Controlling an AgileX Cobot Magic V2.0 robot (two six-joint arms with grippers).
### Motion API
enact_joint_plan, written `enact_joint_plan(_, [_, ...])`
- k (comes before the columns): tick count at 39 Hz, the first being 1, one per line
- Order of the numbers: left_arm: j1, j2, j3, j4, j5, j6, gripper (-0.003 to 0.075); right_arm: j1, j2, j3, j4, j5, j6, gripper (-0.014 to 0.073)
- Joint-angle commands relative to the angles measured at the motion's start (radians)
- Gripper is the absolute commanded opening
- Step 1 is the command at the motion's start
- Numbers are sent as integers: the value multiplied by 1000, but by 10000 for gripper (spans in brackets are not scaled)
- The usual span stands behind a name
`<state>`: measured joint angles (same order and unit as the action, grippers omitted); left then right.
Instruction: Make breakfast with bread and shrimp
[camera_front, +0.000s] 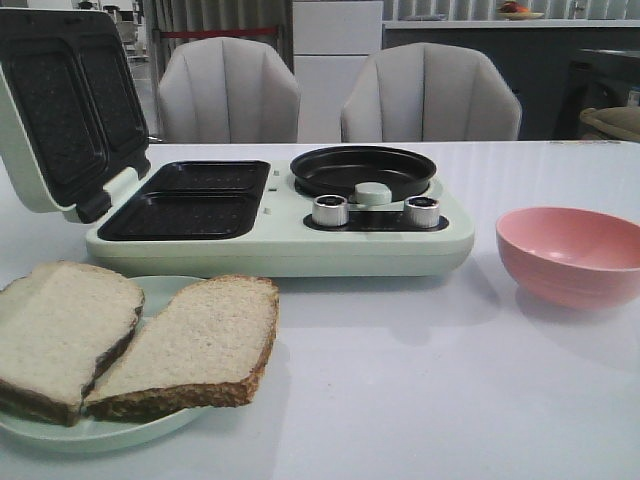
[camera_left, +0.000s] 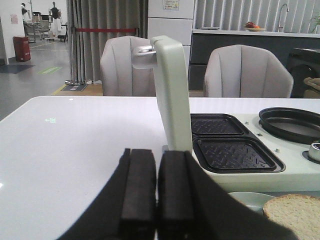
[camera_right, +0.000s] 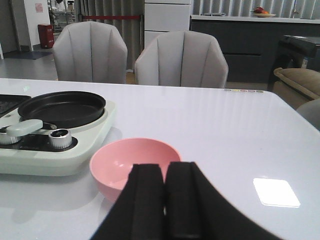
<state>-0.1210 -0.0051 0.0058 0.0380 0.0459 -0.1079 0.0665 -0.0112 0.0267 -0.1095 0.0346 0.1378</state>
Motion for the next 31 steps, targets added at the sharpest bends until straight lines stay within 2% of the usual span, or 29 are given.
enact_joint_plan(1, [-1, -17, 21, -1, -81, -3, 113, -4, -21, -17, -9, -88, -2, 153])
enact_joint_plan(6, [-1, -17, 21, -1, -113, -3, 113, -4, -21, -17, -9, -88, -2, 153])
enact_joint_plan(12, [-1, -17, 12, -6, -395, -3, 113, -4, -21, -17, -9, -88, -2, 153])
enact_joint_plan(15, [-1, -13, -22, -6, -423, -3, 113, -4, -21, -17, -9, -88, -2, 153])
enact_joint_plan(19, [-1, -11, -124, -6, -316, -3, 113, -4, -21, -17, -9, -88, -2, 153])
enact_joint_plan(25, [-1, 46, -310, -4, -31, -3, 113, -4, -21, -17, -9, -88, -2, 153])
enact_joint_plan(31, [-1, 149, -448, -38, 188, -3, 113, -4, -21, -17, -9, -88, -2, 153])
